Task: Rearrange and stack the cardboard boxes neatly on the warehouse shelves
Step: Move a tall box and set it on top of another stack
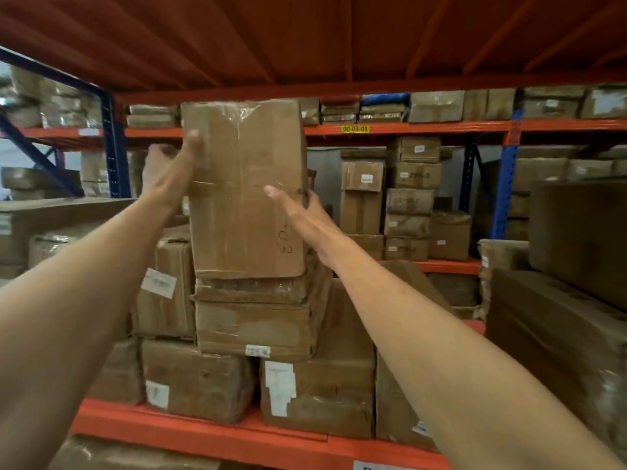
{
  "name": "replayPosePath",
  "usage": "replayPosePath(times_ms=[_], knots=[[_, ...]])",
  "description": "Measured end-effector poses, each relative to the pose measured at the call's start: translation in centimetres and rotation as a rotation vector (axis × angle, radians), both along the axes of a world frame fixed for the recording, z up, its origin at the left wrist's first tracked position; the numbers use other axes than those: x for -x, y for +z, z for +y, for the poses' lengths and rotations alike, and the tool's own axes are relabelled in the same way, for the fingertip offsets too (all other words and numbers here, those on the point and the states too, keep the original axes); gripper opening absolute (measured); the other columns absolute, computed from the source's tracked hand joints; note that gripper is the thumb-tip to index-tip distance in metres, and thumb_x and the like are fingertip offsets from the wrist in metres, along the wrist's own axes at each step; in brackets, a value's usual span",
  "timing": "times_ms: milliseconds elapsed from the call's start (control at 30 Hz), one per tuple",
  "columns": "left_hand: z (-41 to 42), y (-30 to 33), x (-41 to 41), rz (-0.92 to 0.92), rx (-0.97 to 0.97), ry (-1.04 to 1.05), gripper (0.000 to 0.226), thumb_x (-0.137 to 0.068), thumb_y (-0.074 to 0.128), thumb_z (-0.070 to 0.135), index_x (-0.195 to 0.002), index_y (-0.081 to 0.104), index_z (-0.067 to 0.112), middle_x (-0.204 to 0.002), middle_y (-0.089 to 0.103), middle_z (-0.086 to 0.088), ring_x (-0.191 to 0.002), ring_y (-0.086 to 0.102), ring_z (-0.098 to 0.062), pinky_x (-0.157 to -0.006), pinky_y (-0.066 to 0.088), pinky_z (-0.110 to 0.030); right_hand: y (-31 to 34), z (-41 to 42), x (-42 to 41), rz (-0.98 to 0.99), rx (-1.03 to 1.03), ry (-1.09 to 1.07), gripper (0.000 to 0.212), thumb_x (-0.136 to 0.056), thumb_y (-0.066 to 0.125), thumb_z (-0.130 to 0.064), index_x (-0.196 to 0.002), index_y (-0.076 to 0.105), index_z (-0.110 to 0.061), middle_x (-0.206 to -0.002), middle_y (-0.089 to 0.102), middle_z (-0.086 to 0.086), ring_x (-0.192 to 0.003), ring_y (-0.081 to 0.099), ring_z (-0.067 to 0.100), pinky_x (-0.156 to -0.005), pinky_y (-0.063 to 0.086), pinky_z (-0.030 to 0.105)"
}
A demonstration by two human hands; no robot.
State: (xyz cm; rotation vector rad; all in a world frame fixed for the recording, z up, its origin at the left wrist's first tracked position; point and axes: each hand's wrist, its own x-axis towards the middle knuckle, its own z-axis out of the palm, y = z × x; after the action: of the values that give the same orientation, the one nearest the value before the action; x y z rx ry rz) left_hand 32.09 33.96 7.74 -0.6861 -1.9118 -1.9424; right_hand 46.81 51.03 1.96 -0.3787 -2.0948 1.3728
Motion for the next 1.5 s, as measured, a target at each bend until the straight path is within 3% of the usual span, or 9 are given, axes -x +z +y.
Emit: replayPosePath(times_ms=[167, 333, 567, 800, 933, 1067, 1167, 1300, 1500], knots=[[0.9, -5.2, 2.6, -0.054, -0.036, -0.664, 0.063, -0.085, 0.061, 0.077, -0.133, 0.065, 0.036, -0.126, 0.074, 0.0, -0.113, 0.072, -0.021, -0.089, 0.058, -0.049, -0.2, -0.9, 1.9, 0.071, 0.076, -0.043, 0.139, -0.056, 0.069, -0.096, -0.167, 0.006, -0.041, -0.175, 0.023, 0.002, -0.158, 0.025, 0.034, -0.124, 0.025, 0.065], [0.2, -7.6, 4.7, -0.184, 0.024, -0.758, 0.096, -0.059, 0.086, 0.072, -0.138, 0.059, 0.025, -0.126, 0.074, -0.008, -0.113, 0.072, -0.028, -0.084, 0.06, -0.048, -3.1, 0.9, 2.5, 0.059, 0.229, 0.016, 0.142, -0.046, 0.068, -0.103, -0.166, 0.02, -0.044, -0.171, 0.033, -0.005, -0.155, 0.032, 0.027, -0.126, 0.024, 0.06], [1.9, -7.1, 4.1, -0.588, -0.196, -0.704, 0.067, -0.1, 0.039, 0.067, -0.092, 0.081, 0.015, -0.097, 0.08, -0.013, -0.078, 0.079, -0.032, -0.054, 0.062, -0.042, -3.7, 0.3, 2.6, 0.123, 0.301, 0.09, 0.115, -0.056, 0.06, -0.104, -0.153, 0.051, -0.043, -0.154, 0.058, 0.001, -0.141, 0.052, 0.028, -0.122, 0.033, 0.061], [3.8, -6.3, 2.4, -0.48, -0.028, -0.787, 0.056, -0.093, 0.054, 0.068, -0.086, 0.085, 0.022, -0.103, 0.08, -0.011, -0.086, 0.079, -0.03, -0.06, 0.063, -0.044, -3.8, 2.2, -1.0, 0.299, 0.491, 0.138, 0.081, -0.085, 0.043, -0.092, -0.132, 0.073, -0.033, -0.133, 0.073, 0.012, -0.127, 0.066, 0.037, -0.109, 0.047, 0.068], [4.6, -6.1, 2.9, -0.482, -0.08, -0.811, 0.056, -0.095, 0.057, 0.063, -0.072, 0.084, 0.02, -0.09, 0.08, -0.008, -0.075, 0.079, -0.027, -0.06, 0.062, -0.037, -4.4, 2.9, -1.9, 0.273, 0.755, 0.098, 0.088, -0.08, 0.049, -0.093, -0.137, 0.065, -0.028, -0.135, 0.07, 0.018, -0.124, 0.066, 0.043, -0.106, 0.048, 0.067], [4.4, -2.1, 3.1, -0.154, -0.194, -0.828, 0.053, -0.1, 0.05, 0.063, -0.086, 0.085, 0.025, -0.094, 0.08, -0.005, -0.084, 0.078, -0.024, -0.063, 0.062, -0.035, -4.5, 2.3, -2.1, 0.078, 1.0, -0.11, 0.074, -0.088, 0.064, -0.075, -0.127, 0.068, -0.012, -0.117, 0.075, 0.02, -0.111, 0.071, 0.04, -0.093, 0.059, 0.051], [3.3, 3.6, 2.5, 0.089, -0.2, -0.88, 0.068, -0.093, 0.048, 0.076, -0.118, 0.078, 0.02, -0.123, 0.074, -0.016, -0.113, 0.072, -0.035, -0.083, 0.062, -0.048, -4.9, 1.5, -1.2, 0.019, 1.017, -0.153, 0.056, -0.091, 0.06, -0.068, -0.109, 0.071, -0.016, -0.104, 0.076, 0.009, -0.108, 0.069, 0.03, -0.07, 0.052, 0.042], [3.2, 6.7, 1.6, 0.04, -0.146, -0.803, 0.045, -0.087, 0.062, 0.057, -0.084, 0.081, 0.017, -0.093, 0.078, -0.009, -0.085, 0.076, -0.027, -0.074, 0.06, -0.043, -5.1, 0.3, 0.6, 0.134, 1.029, -0.216, 0.049, -0.098, 0.047, -0.062, -0.105, 0.073, -0.021, -0.111, 0.073, 0.009, -0.108, 0.062, 0.031, -0.088, 0.047, 0.045], [0.8, 5.2, 1.5, -0.042, -0.389, -0.805, 0.038, -0.092, 0.046, 0.042, -0.081, 0.063, 0.01, -0.088, 0.068, -0.011, -0.082, 0.066, -0.028, -0.079, 0.057, -0.046, -2.3, 0.5, 0.5, 0.417, 0.871, -0.203, 0.042, -0.104, 0.043, -0.046, -0.097, 0.078, -0.024, -0.092, 0.082, 0.004, -0.09, 0.073, 0.026, -0.073, 0.06, 0.038]])
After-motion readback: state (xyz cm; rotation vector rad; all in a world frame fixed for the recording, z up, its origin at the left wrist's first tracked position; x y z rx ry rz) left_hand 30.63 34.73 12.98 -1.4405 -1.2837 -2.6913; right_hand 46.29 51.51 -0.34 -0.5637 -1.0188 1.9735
